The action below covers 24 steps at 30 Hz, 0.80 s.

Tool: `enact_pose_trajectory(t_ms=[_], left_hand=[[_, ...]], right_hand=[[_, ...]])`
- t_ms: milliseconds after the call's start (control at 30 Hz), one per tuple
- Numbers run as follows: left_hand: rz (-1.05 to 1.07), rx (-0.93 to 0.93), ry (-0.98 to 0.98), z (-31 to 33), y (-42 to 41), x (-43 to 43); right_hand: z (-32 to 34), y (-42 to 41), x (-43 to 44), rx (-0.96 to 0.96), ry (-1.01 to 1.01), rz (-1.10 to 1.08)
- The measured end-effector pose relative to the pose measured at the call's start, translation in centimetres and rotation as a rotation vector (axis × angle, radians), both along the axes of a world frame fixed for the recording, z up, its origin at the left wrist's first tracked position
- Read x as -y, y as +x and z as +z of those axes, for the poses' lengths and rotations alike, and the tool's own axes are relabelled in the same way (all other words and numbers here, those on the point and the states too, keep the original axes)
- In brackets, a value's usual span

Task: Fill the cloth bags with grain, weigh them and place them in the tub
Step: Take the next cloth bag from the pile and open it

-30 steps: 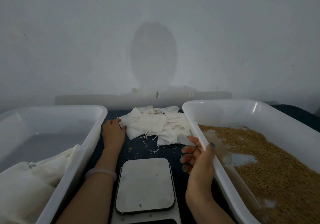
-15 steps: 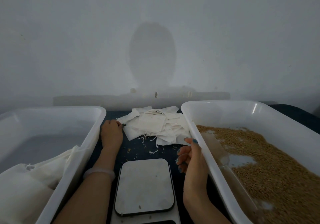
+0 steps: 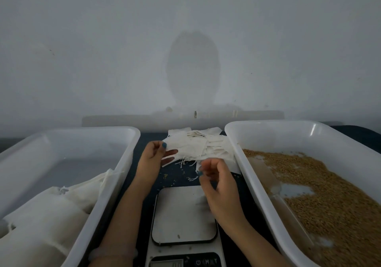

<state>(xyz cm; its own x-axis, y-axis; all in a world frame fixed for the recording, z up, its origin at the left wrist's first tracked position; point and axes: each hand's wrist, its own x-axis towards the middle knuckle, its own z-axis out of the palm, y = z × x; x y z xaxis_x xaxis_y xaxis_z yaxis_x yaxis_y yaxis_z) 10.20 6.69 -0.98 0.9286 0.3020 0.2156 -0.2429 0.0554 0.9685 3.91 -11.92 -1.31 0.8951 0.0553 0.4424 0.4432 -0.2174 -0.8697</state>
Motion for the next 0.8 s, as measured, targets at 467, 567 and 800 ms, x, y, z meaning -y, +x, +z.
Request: enact_pose_trajectory(t_ms=[467,567,800], left_hand=[[-0.205,0.023,0.323,1.5,-7.9,3.6],[-0.197,0.045,0.166,1.5,-8.0,3.7],[-0.047,0.126,0.262,1.5,-7.9,3.1]], right_hand=[[0.6,0.4,0.2,-0.233,0.27,0.09],[0.5,0.4,0.6,-0.198,0.19,0.152],[0.4,0.3,1.0,-0.158,0.107,0.162]])
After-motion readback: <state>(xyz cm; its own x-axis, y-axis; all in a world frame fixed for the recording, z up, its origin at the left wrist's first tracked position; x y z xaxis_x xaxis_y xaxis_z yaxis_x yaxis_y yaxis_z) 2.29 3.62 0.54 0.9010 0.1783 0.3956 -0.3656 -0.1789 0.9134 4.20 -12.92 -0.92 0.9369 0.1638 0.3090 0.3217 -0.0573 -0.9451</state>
